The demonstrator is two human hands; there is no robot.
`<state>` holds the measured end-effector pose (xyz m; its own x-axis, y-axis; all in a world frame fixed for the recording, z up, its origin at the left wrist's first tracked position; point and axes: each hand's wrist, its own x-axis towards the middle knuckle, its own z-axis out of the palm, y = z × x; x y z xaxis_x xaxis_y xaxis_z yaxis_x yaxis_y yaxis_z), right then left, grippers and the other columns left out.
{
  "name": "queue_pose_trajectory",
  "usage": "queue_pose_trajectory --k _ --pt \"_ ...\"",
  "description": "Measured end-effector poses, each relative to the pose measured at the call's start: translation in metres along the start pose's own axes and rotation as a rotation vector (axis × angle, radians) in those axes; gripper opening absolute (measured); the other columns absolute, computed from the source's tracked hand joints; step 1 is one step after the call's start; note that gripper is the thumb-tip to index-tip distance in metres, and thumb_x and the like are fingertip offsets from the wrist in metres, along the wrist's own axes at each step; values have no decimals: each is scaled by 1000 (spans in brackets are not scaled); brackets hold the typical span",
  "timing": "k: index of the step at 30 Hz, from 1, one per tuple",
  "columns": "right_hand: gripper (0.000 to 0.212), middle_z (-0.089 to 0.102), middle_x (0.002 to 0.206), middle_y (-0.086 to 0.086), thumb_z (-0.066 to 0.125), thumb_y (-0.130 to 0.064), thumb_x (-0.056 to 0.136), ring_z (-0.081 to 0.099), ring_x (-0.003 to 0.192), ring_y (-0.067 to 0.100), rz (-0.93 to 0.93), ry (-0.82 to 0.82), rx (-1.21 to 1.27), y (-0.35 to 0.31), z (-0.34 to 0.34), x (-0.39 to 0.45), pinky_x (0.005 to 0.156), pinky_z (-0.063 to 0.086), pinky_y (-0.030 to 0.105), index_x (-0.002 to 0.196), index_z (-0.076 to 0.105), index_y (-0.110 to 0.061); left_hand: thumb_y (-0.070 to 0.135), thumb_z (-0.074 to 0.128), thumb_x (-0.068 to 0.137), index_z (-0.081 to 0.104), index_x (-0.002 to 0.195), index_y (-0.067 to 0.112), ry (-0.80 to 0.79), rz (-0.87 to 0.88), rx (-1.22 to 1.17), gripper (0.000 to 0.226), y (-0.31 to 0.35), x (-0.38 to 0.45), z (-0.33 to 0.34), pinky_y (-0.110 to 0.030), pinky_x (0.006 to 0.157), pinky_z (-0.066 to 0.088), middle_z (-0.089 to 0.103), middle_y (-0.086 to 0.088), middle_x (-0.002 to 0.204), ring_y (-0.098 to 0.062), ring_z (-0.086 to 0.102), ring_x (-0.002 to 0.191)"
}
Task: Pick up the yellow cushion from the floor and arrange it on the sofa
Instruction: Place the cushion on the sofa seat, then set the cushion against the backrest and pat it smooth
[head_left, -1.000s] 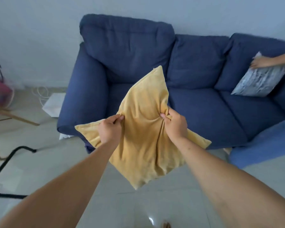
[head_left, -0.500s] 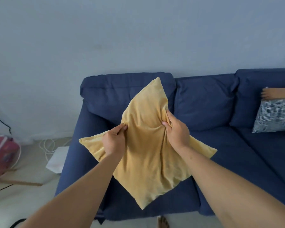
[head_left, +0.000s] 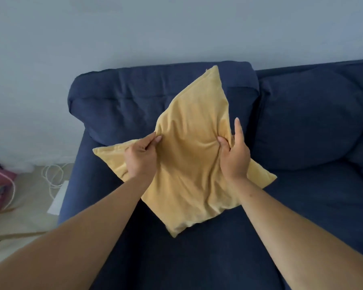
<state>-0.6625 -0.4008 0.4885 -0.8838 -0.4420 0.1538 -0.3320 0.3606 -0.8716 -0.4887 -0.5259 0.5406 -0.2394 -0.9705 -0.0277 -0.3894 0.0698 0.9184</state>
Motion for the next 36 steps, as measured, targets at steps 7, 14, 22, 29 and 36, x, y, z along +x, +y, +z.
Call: queue_pose_trajectory --k 7,14,22,29,36 --pt "42 63 136 -5 46 -11 102 56 123 2 203 163 244 1 13 22 92 34 -5 143 53 -21 19 63 93 75 112 20 -14 356 90 22 53 28 20 -5 83 47 73 13 101 5 63 88" --pt "39 62 137 -3 47 -17 103 54 123 2 306 107 196 43 46 16 94 37 0 142 54 -17 20 63 93 76 109 25 -161 315 181 21 7 76 25 -2 82 44 73 16 108 2 63 99" --pt "64 16 166 -9 44 -32 103 18 150 4 152 -30 -4 59 50 8 119 20 25 158 12 -27 54 46 97 21 155 26 -286 732 751 69 -101 81 9 -48 124 -1 9 -2 165 -20 1 154" --pt "98 2 168 2 57 -64 88 5 155 17 89 -14 -65 25 53 55 124 10 37 158 -1 -24 74 59 77 -9 152 44 86 -62 222 105 -102 85 -12 -56 122 12 -10 2 165 -25 9 153" --pt "25 75 106 -4 75 -39 85 70 101 14 555 -1 490 18 56 78 100 55 42 101 73 -19 53 82 68 69 100 27 145 -580 -356 44 -82 105 6 -37 99 51 72 10 105 -15 66 104"
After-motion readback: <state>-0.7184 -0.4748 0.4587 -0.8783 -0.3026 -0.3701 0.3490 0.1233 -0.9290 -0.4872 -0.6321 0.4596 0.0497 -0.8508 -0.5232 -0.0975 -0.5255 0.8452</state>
